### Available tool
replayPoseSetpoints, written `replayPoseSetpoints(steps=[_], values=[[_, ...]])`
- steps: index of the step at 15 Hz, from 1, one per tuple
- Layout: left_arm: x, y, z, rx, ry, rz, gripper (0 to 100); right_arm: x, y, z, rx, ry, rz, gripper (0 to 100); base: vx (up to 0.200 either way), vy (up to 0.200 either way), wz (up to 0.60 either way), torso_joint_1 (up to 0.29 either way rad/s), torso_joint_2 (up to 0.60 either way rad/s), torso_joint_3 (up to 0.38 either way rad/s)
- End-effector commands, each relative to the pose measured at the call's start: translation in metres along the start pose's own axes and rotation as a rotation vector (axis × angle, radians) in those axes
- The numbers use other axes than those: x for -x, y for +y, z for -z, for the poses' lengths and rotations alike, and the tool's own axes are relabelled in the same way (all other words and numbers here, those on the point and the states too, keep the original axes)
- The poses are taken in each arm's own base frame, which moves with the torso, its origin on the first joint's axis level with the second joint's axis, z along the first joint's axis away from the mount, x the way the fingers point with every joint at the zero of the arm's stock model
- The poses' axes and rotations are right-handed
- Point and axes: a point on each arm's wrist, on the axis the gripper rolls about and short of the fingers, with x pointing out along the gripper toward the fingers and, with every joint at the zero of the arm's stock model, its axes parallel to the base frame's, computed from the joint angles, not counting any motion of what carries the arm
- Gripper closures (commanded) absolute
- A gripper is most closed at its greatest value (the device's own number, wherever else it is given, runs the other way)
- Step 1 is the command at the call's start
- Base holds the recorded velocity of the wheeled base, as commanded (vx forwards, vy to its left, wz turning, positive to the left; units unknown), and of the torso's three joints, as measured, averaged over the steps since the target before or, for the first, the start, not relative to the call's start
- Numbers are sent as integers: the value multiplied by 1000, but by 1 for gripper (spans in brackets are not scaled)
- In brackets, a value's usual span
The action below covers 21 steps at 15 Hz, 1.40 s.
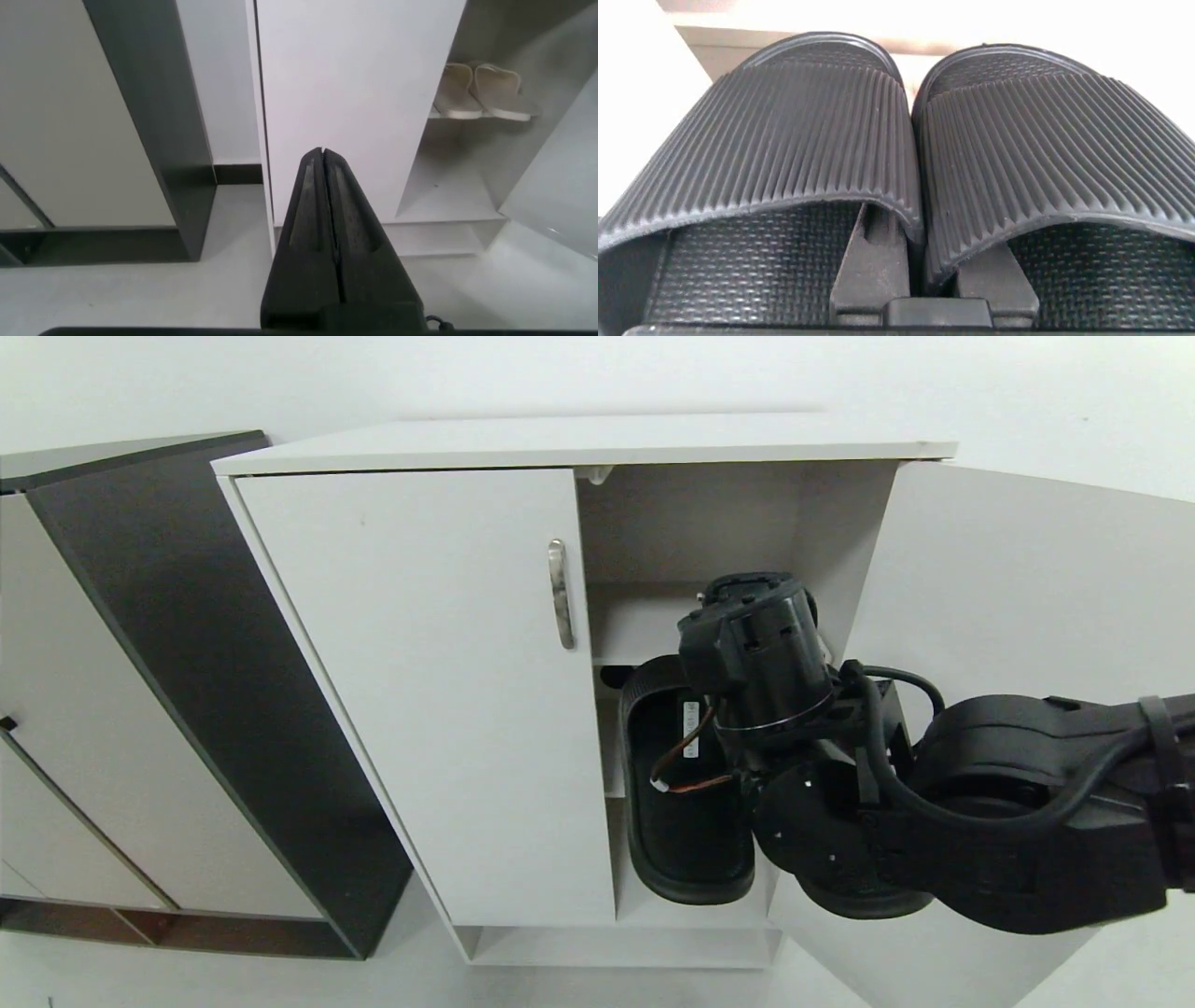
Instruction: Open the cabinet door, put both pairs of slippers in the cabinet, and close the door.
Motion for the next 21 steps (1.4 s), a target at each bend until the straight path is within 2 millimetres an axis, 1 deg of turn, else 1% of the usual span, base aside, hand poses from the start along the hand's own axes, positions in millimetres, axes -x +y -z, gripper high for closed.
replayPoseSetpoints(steps=[1,7,10,15,18,21], values=[[0,0,0,0,2,1,100,-1,0,2,5,5,4,100,200,0,0,2,2,2],[0,0,0,0,2,1,100,-2,2,3,4,4,-3,100,200,0,0,3,2,3],[0,0,0,0,2,-1,100,-4,2,0,-5,-4,-1,100,200,0,0,2,1,-1],[0,0,0,0,2,-1,100,-5,3,3,-2,3,-2,100,0,0,0,0,0,0],[0,0,0,0,2,-1,100,-16,3,3,-8,14,-13,100,0,0,0,0,0,0],[0,0,0,0,2,-1,100,-35,1,-3,-34,11,-8,100,0,0,0,0,0,0]])
